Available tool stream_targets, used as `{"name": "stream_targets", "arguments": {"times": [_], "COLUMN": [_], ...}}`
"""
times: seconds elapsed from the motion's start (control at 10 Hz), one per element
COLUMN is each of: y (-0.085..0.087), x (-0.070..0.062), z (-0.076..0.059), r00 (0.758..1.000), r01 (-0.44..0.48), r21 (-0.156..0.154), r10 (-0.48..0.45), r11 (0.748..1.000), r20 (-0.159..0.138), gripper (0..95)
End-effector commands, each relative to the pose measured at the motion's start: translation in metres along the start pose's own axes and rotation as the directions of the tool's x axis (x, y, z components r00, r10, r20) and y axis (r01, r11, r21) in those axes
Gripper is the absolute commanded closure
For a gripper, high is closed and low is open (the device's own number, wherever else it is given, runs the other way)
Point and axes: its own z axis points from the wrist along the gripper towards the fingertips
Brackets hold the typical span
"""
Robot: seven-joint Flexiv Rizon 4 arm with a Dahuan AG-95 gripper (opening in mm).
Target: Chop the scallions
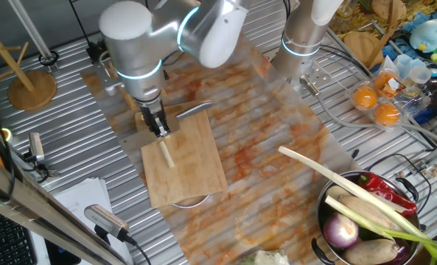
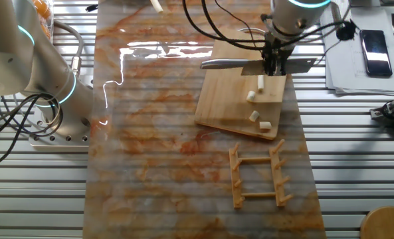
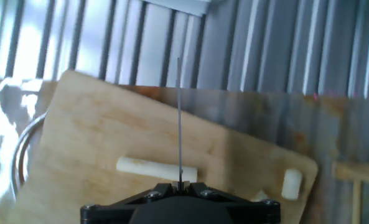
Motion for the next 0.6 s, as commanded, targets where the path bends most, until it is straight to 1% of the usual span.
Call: {"name": "stream_targets", "arguments": {"times": [0.1, 0.2, 0.3, 0.4, 0.5, 0.6], "y": [-0.005, -0.0047, -0.0044, -0.0047, -0.0045, -0.0043], "x": [0.0076, 0.0128, 0.0146, 0.015, 0.0151, 0.014], "z": [0.0033, 0.0049, 0.0056, 0.006, 0.0063, 0.0097], "r00": [0.997, 0.996, 0.995, 0.992, 0.992, 0.993], "r01": [0.075, 0.085, 0.101, 0.124, 0.124, 0.11], "r21": [-0.058, -0.052, -0.047, -0.044, -0.046, -0.042], "r10": [-0.075, -0.084, -0.1, -0.123, -0.122, -0.108], "r11": [0.995, 0.995, 0.994, 0.991, 0.991, 0.993], "r20": [0.004, 0.014, 0.019, 0.038, 0.043, 0.038], "gripper": [95.0, 95.0, 95.0, 95.0, 95.0, 95.0]}}
